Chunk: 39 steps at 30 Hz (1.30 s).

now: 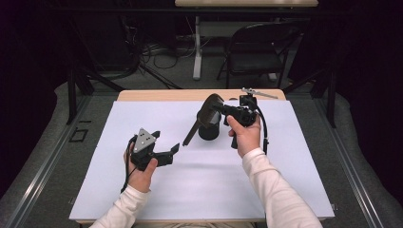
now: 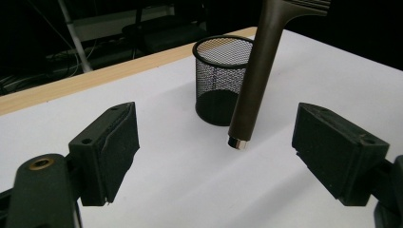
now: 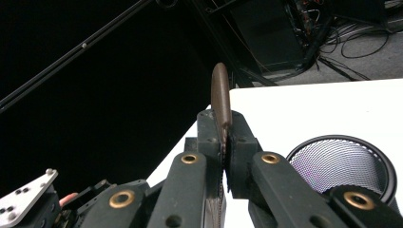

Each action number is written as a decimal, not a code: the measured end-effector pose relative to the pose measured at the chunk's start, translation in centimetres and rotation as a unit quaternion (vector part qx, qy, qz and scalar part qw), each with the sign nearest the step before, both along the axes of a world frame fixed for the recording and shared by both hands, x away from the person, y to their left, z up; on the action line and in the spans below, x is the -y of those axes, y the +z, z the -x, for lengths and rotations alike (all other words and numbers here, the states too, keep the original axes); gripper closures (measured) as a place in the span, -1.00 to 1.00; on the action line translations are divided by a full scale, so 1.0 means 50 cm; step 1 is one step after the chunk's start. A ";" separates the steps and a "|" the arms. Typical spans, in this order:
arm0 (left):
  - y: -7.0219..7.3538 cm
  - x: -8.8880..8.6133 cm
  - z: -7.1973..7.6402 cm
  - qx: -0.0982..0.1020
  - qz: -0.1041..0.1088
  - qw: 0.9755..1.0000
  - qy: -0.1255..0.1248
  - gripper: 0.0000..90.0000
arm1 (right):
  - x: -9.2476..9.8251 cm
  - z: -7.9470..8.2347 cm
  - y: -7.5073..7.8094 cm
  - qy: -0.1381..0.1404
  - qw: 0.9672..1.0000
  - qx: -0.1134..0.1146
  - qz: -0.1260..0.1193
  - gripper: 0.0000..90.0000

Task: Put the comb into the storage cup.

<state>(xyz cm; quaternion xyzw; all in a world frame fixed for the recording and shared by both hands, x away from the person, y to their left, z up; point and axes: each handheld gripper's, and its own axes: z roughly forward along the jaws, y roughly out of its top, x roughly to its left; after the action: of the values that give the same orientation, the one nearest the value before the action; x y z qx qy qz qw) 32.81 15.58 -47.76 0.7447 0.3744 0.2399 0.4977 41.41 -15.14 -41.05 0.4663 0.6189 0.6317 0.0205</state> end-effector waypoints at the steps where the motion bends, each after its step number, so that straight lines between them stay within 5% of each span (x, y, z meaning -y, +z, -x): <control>1: 0.000 0.000 0.001 0.000 0.000 1.000 -0.001 -0.65 | 0.000 -0.001 0.002 -0.001 1.000 -0.001 0.001 0.93; 39: 0.005 -0.023 0.000 0.004 0.014 1.000 -0.001 -0.65 | 0.042 -0.037 0.091 -0.059 0.998 0.024 0.013 0.93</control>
<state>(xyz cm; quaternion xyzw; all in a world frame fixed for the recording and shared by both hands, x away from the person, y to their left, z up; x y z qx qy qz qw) 32.83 16.73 -47.49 0.7370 0.3754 0.2369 0.5097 43.27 -17.24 -36.49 0.4868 0.5980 0.6318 0.0788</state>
